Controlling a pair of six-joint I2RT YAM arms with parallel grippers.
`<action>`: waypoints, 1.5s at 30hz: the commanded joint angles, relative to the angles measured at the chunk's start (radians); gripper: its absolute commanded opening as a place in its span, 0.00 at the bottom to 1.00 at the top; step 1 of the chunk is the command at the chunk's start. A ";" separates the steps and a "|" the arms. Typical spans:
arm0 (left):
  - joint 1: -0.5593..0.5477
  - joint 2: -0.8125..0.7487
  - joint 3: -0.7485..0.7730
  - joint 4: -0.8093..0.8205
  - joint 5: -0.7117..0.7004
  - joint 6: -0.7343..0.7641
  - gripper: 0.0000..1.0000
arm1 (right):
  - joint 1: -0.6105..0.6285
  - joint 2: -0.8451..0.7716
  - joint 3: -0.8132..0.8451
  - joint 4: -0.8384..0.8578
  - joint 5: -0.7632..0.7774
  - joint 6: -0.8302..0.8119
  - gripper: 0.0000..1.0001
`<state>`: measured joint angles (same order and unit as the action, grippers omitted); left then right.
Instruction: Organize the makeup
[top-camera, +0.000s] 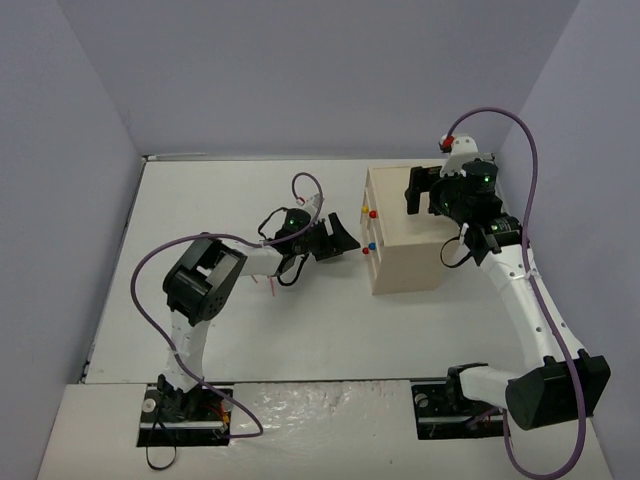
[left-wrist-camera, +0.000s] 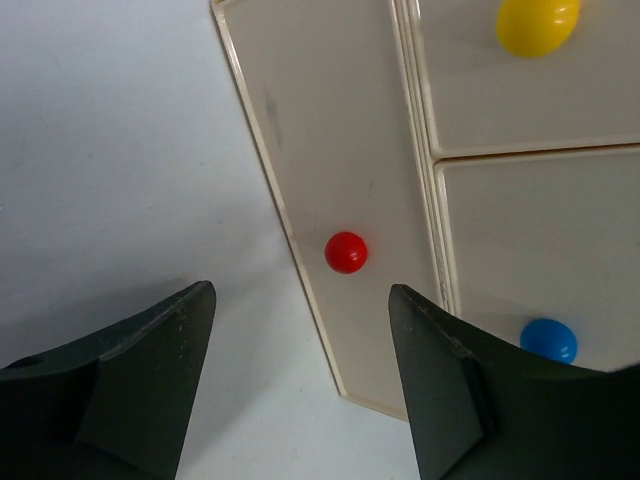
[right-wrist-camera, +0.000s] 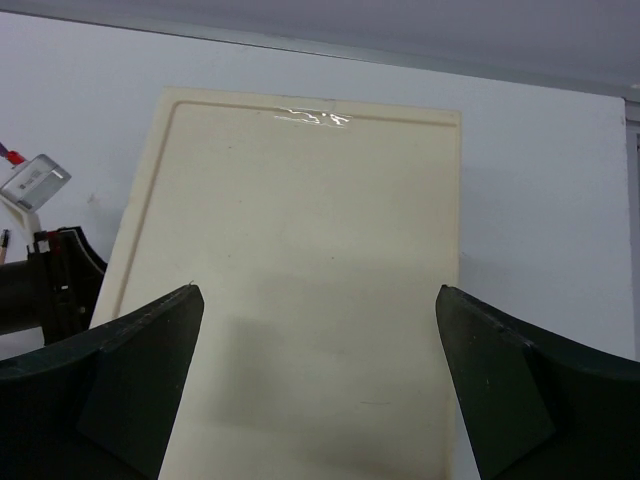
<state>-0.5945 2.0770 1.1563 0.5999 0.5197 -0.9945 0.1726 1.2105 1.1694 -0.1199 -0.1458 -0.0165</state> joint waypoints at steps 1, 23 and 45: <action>-0.003 -0.002 0.075 0.219 0.067 -0.055 0.57 | 0.013 -0.027 0.003 0.089 -0.031 -0.007 1.00; -0.028 0.123 0.135 0.345 0.196 0.019 0.44 | 0.041 0.020 -0.024 0.145 -0.109 -0.003 1.00; -0.024 0.226 0.189 0.626 0.314 -0.019 0.21 | 0.059 0.051 -0.026 0.151 -0.112 -0.001 1.00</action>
<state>-0.6108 2.3514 1.2865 1.0577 0.8087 -1.0088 0.2174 1.2476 1.1362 -0.0527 -0.2459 -0.0200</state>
